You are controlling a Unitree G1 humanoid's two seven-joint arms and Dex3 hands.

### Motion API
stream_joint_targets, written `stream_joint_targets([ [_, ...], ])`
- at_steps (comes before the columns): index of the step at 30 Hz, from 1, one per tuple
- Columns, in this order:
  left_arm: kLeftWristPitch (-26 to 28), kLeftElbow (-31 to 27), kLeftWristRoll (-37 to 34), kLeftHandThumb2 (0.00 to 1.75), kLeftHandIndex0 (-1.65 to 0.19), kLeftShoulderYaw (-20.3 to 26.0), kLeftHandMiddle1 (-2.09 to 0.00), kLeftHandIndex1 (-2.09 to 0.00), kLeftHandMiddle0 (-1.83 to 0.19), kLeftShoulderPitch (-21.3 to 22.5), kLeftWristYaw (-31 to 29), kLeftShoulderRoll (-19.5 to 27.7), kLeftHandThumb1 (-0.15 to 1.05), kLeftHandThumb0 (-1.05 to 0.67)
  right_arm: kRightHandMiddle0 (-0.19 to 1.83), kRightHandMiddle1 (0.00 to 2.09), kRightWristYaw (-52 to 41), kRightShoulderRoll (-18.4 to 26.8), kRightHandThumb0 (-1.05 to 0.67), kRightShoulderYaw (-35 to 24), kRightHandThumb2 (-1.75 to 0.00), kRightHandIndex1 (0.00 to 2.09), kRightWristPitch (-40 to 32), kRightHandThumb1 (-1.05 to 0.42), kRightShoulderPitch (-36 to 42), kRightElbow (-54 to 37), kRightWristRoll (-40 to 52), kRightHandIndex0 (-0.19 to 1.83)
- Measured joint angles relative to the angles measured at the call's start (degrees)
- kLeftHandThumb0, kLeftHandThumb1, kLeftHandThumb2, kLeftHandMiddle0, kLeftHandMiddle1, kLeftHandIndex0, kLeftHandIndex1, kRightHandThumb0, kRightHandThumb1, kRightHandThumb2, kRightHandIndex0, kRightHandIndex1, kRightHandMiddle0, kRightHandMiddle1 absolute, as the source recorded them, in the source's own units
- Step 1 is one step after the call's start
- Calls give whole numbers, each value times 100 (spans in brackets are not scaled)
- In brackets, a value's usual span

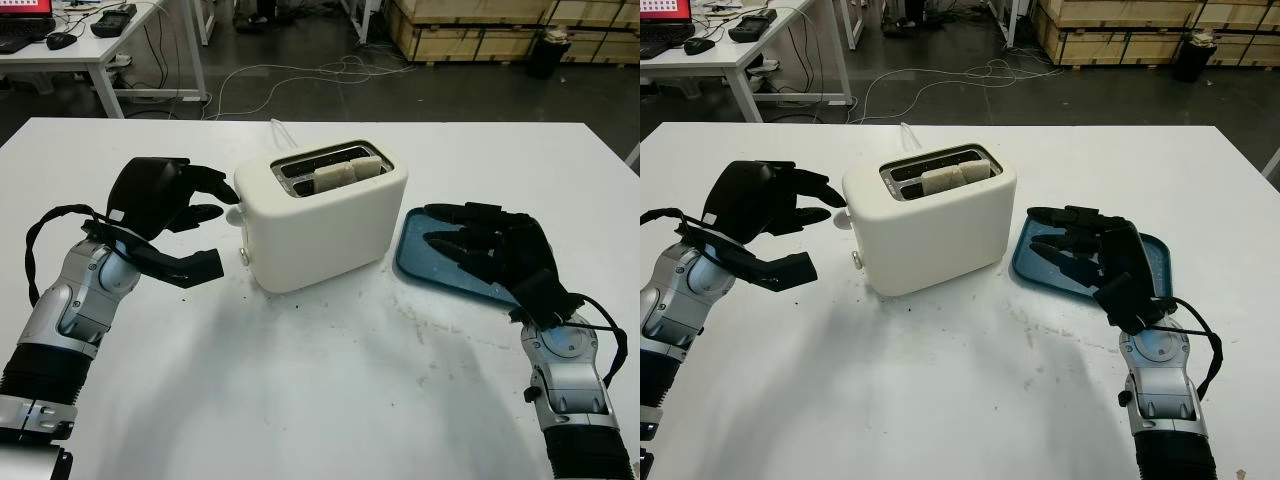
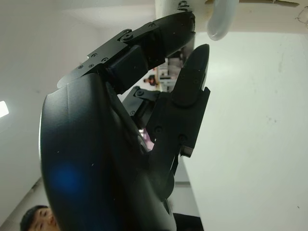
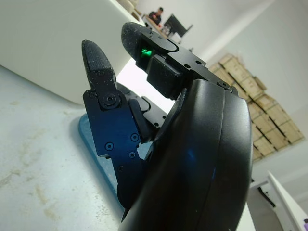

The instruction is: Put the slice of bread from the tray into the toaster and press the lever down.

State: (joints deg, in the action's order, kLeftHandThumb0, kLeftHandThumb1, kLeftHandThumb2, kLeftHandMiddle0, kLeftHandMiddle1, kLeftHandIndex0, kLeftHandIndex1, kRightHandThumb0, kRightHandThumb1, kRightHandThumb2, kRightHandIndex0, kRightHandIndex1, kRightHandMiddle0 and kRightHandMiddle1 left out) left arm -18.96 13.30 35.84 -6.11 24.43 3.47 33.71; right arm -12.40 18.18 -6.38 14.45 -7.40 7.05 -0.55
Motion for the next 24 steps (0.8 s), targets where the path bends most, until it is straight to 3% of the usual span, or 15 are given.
stream_joint_targets([
  [5, -3, 2, -10, 0, -106, 0, -173, -43, -78, 0, 0, -1, 84, -18, 103, 0, 0, 0, -39, -3, 0, 1, 0, -83, 0, 2, 0, 117],
  [11, 0, -1, -42, 1, -106, -1, -165, -43, -79, 0, -11, -17, 85, -21, 103, 0, 1, 0, -38, -8, 0, 1, 1, -83, 0, 4, 0, 117],
  [18, 150, -191, -49, 8, -104, 8, -141, -52, -86, -12, -181, -25, 92, -29, 103, 0, 2, 0, -38, -9, 0, 1, 1, -84, 0, 6, -1, 117],
  [24, 187, -381, -55, 5, -105, 40, -142, -58, -92, -80, -202, -52, 91, -30, 103, 0, 6, 0, -39, -11, 0, 0, 1, -84, 0, 12, -2, 116],
])
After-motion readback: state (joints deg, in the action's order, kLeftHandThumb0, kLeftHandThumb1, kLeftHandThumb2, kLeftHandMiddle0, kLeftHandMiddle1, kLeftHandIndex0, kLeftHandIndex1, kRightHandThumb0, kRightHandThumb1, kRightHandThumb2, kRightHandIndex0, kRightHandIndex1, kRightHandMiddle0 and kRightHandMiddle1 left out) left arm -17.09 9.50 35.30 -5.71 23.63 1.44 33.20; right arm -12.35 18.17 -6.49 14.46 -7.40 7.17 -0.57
